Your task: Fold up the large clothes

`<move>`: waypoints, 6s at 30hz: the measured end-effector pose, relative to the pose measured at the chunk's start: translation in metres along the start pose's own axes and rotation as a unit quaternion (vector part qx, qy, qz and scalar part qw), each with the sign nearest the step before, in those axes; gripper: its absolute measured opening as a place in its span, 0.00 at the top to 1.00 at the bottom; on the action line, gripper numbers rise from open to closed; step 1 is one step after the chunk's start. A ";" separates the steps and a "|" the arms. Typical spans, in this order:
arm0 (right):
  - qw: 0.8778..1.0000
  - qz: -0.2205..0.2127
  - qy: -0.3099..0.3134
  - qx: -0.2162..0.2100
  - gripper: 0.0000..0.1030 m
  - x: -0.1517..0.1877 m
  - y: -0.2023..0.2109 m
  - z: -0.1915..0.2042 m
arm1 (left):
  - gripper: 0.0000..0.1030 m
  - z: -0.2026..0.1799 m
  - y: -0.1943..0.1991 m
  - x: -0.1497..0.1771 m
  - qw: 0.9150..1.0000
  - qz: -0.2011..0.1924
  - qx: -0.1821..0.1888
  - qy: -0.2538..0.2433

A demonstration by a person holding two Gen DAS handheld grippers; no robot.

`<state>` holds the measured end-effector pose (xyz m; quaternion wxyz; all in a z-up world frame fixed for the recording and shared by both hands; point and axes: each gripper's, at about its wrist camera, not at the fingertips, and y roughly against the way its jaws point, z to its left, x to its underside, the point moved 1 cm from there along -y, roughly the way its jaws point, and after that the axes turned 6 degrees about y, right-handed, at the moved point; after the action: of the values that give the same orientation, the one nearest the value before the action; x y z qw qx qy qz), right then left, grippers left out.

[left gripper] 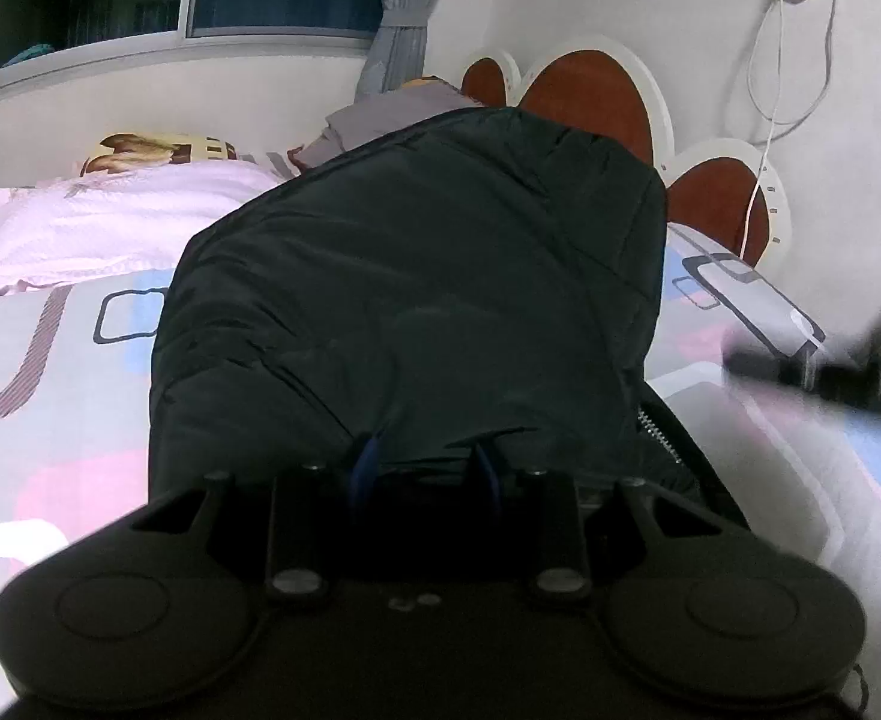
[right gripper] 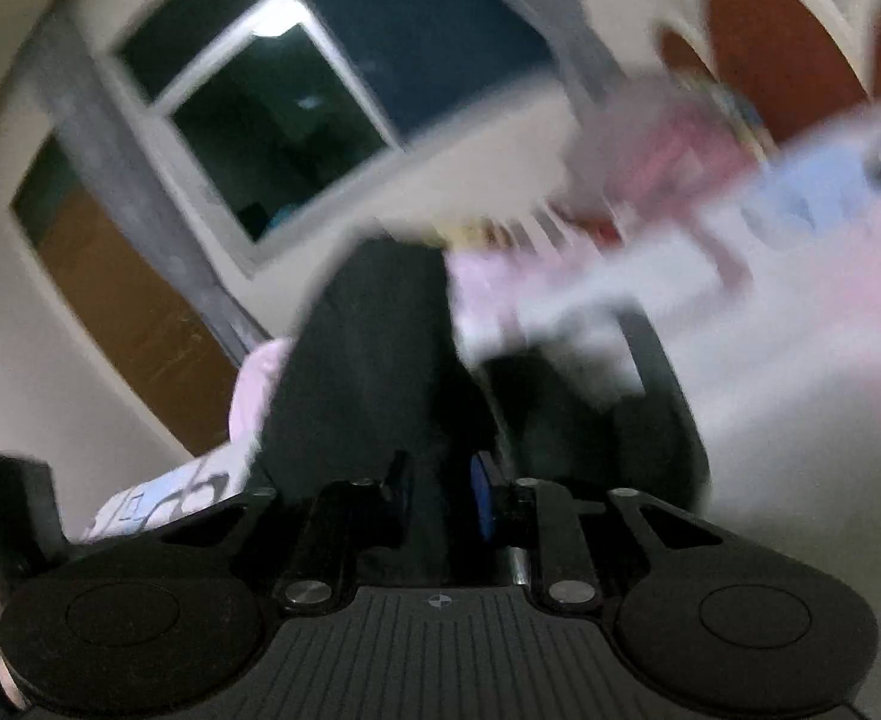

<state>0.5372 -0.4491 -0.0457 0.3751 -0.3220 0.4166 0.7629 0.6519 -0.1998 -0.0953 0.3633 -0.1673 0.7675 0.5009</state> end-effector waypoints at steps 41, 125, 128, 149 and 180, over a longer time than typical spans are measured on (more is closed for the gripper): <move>0.992 0.036 0.036 0.114 0.79 0.042 -0.154 -0.007 | 0.73 -0.002 -0.065 -0.024 0.995 -0.024 -0.098 -0.020; 0.972 0.200 -0.118 -0.030 0.00 -0.005 -0.078 -0.136 | 0.00 0.074 0.030 -0.036 0.997 0.068 -0.026 -0.011; 0.955 0.222 -0.188 -0.052 0.00 0.033 -0.071 -0.161 | 0.01 0.093 0.039 -0.010 0.995 0.087 -0.004 0.043; 0.945 0.231 -0.163 -0.165 0.11 0.067 -0.202 -0.072 | 0.01 0.125 -0.003 0.015 0.962 0.081 0.192 0.177; 0.990 0.129 -0.007 -0.056 0.16 0.088 -0.236 0.150 | 0.21 0.273 0.221 0.064 0.992 -0.001 0.062 0.113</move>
<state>0.6638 -0.2029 -0.1422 0.2578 -0.2808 0.4087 0.8292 0.5775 0.1480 -0.0626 0.2842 -0.2009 0.8332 0.4296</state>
